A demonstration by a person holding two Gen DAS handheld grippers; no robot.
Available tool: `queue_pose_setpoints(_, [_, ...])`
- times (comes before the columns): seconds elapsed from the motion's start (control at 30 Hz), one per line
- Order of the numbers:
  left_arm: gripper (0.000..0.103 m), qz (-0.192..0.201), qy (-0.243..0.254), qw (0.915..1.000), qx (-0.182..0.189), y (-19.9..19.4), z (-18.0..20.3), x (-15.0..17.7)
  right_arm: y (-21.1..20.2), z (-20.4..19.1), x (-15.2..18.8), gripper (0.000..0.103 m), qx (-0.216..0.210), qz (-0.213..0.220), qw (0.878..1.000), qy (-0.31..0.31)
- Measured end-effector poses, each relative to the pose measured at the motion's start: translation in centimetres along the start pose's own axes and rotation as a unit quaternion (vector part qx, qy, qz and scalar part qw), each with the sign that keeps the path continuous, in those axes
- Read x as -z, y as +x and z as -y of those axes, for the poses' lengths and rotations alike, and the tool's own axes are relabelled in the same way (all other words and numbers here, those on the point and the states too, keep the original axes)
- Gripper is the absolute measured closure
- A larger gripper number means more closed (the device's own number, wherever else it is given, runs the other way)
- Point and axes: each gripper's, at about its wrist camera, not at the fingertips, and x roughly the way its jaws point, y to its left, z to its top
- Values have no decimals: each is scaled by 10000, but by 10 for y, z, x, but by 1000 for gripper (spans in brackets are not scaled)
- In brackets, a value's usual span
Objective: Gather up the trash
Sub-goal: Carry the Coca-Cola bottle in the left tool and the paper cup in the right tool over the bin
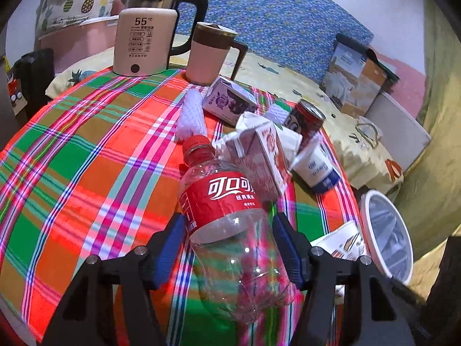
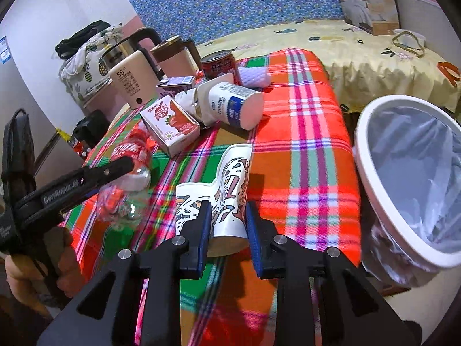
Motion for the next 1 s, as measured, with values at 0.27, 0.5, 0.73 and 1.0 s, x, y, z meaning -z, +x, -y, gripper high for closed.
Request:
queue_pose_setpoints(0.27, [38, -153, 449, 9989, 37, -27, 2, 25, -13, 2, 11, 77, 79, 99, 9999, 23])
queue_pose_setpoints(0.5, [39, -93, 738, 9971, 153, -40, 11, 41, -21, 5, 19, 77, 131, 185, 9997, 67])
queue_pose_setpoints(0.73, [40, 32, 1067, 9936, 381, -50, 28, 48, -27, 11, 24, 77, 114, 277, 9995, 141])
queue_pose_setpoints(1.0, [40, 42, 1249, 9903, 610, -46, 51, 46, -35, 22, 24, 77, 162, 440, 9985, 273])
